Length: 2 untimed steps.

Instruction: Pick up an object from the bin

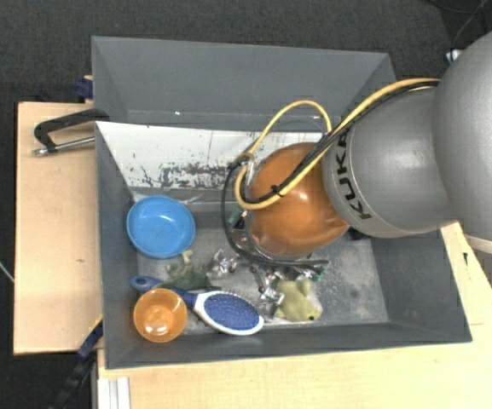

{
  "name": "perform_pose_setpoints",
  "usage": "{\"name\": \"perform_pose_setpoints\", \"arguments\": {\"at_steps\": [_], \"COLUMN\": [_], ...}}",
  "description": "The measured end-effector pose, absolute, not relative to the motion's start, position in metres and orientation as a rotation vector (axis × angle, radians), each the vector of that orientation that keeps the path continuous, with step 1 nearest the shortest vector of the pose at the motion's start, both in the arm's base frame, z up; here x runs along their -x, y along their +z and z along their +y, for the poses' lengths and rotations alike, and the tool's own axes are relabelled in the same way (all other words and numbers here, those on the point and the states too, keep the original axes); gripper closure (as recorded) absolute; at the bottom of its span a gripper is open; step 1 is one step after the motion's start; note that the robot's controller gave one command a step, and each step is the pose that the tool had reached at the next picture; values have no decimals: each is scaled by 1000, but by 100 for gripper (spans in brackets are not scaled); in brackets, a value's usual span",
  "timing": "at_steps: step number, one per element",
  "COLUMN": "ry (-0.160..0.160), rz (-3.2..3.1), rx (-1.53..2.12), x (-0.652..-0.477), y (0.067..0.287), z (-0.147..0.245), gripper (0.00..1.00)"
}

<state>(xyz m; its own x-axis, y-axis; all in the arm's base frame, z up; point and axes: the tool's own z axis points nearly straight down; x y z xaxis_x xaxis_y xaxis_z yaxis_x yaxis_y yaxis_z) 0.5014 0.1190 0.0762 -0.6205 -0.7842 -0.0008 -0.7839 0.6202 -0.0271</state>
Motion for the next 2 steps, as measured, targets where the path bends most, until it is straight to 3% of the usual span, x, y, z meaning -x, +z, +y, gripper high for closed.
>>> {"name": "perform_pose_setpoints", "arguments": {"at_steps": [1,2], "ry": [-35,-12], "rz": [2873,2722], "rx": [1286,1559], "x": [-503,-578], "y": [75,130], "z": [134,131], "gripper": [0,0]}}
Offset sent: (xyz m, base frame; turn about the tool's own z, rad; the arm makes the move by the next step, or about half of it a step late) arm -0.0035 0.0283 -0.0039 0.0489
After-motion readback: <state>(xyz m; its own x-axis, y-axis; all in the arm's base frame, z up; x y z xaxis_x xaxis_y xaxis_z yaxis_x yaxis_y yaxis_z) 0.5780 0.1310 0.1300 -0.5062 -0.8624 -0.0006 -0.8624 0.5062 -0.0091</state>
